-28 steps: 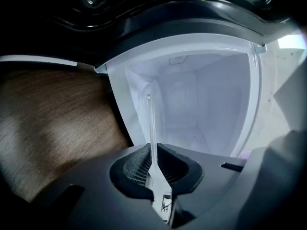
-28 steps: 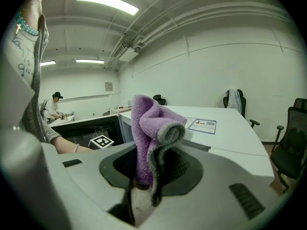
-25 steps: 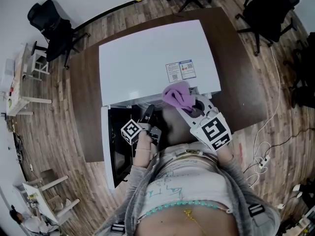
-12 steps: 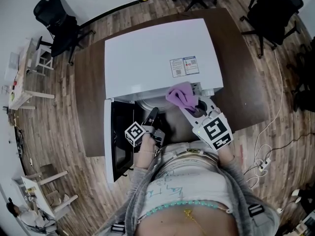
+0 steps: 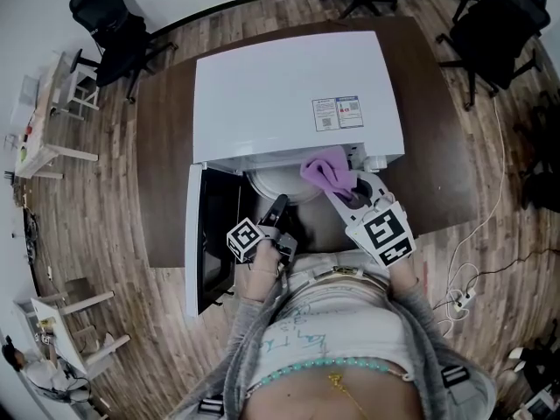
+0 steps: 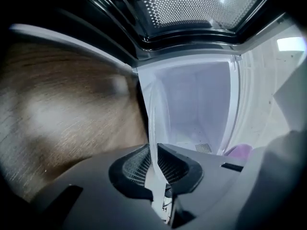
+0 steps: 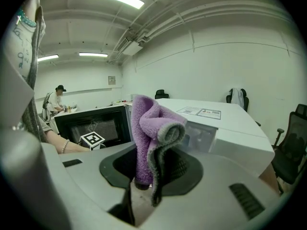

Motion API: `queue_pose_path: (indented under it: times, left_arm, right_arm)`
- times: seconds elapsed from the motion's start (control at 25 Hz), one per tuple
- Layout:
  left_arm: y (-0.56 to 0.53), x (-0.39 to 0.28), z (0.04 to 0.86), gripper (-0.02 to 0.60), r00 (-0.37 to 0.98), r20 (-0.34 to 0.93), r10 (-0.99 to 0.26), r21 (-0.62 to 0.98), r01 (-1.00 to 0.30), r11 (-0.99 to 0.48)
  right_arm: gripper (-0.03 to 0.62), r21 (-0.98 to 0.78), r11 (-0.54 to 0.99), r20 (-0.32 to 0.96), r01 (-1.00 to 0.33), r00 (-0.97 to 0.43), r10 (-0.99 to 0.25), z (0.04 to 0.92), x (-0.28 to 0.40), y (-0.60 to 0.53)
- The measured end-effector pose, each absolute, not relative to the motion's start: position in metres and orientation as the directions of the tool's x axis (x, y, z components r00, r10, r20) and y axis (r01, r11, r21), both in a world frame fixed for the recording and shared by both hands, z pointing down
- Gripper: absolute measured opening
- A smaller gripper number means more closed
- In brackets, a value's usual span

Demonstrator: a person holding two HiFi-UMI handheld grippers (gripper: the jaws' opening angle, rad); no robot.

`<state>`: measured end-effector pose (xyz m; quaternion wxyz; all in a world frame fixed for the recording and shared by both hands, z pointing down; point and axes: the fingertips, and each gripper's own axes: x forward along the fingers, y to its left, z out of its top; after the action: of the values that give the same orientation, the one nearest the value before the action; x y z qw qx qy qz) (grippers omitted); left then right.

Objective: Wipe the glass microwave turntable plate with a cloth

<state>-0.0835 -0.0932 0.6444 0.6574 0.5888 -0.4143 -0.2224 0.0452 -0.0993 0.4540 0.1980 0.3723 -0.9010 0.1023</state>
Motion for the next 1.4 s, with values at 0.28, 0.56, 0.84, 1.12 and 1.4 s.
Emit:
queue_pose_path:
  times: [0.28, 0.56, 0.84, 1.12, 1.4]
  left_arm:
    - [-0.093, -0.078, 0.646, 0.048, 0.569, 0.277, -0.775, 0.960, -0.190, 0.205]
    - [-0.093, -0.082, 0.644, 0.051, 0.603, 0.292, -0.743, 0.954, -0.235, 0.184]
    - [-0.094, -0.079, 0.643, 0.055, 0.631, 0.339, -0.698, 0.934, -0.314, 0.171]
    - [-0.094, -0.078, 0.646, 0.061, 0.643, 0.374, -0.669, 0.919, -0.352, 0.175]
    - [-0.095, -0.080, 0.644, 0.066, 0.667, 0.396, -0.631, 0.907, -0.392, 0.154]
  right_arm:
    - [0.117, 0.001, 0.704, 0.476, -0.711, -0.619, -0.625, 0.468, 0.045, -0.109]
    - [0.117, 0.015, 0.686, 0.508, -0.728, -0.585, -0.632, 0.480, 0.029, -0.121]
    - [0.117, 0.054, 0.672, 0.551, -0.739, -0.539, -0.637, 0.495, 0.020, -0.130]
    - [0.117, 0.155, 0.649, 0.643, -0.745, -0.423, -0.639, 0.524, 0.012, -0.150]
    - [0.117, 0.242, 0.665, 0.719, -0.707, -0.330, -0.612, 0.551, -0.004, -0.168]
